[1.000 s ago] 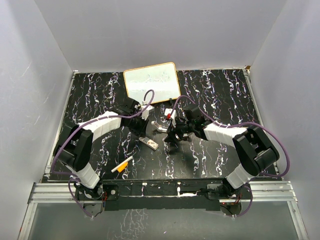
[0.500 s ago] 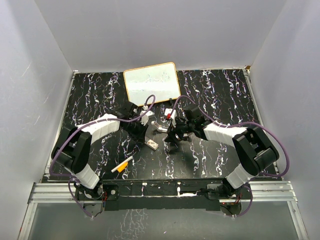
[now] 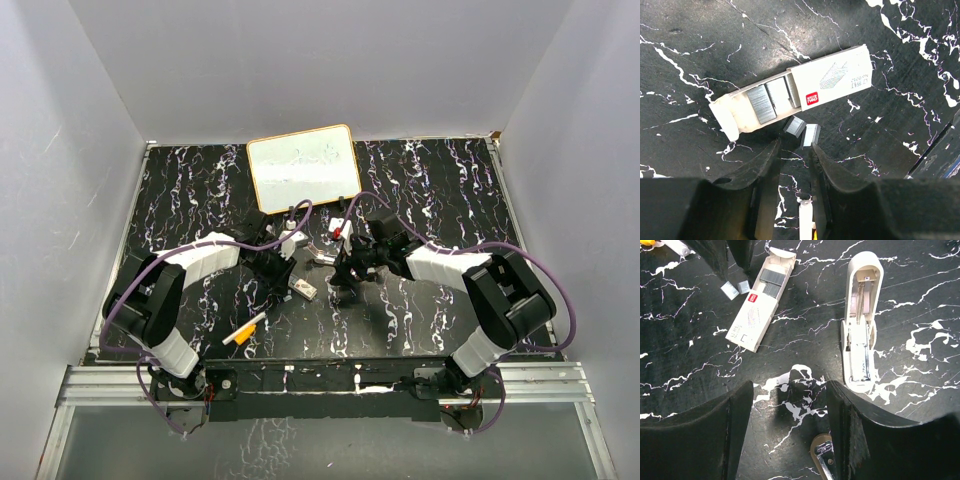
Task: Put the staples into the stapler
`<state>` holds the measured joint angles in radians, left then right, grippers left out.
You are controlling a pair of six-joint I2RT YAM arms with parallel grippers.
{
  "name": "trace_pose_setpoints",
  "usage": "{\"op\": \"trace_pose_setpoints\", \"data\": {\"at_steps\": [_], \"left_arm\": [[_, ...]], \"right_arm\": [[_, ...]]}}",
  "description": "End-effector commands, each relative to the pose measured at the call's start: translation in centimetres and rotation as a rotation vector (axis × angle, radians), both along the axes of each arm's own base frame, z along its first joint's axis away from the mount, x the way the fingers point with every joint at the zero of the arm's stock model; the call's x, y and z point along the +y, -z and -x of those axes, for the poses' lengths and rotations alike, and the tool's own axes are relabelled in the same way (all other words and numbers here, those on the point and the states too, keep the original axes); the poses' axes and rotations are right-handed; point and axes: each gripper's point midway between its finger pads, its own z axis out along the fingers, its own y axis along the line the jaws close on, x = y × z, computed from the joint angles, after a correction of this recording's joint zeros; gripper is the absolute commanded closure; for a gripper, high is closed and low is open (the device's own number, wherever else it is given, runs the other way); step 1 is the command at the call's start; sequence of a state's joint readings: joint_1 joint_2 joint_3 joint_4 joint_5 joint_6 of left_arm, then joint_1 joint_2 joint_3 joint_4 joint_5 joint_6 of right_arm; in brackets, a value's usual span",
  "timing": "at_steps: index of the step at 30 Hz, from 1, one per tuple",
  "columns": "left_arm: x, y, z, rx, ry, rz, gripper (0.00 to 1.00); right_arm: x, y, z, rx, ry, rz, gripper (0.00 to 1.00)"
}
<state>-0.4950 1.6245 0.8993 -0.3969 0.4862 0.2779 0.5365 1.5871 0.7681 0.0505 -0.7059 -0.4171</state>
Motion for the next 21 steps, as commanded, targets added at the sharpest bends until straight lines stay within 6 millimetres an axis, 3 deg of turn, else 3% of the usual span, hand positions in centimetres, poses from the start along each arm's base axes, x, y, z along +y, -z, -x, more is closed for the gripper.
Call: {"op": "trace_pose_setpoints", "data": {"at_steps": [1,6,21], "left_arm": [[-0.5,-1.5,0.3,-0.038,0.027,0.042,0.72],[-0.6,-1.6,0.0,-0.050,0.025,0.047,0.70],[-0.4,-0.4,2.2,-0.048,0.081,0.029,0.61]], "right_arm": [[0.3,-0.5,-0.8,-0.029,-0.001,-0.010,0.38],[0.3,-0.6,-0.9,-0.029,0.000,-0.010,0.37],[0.3,-0.4,-1.0,-0.027,0.002,-0.005,0.37]]}}
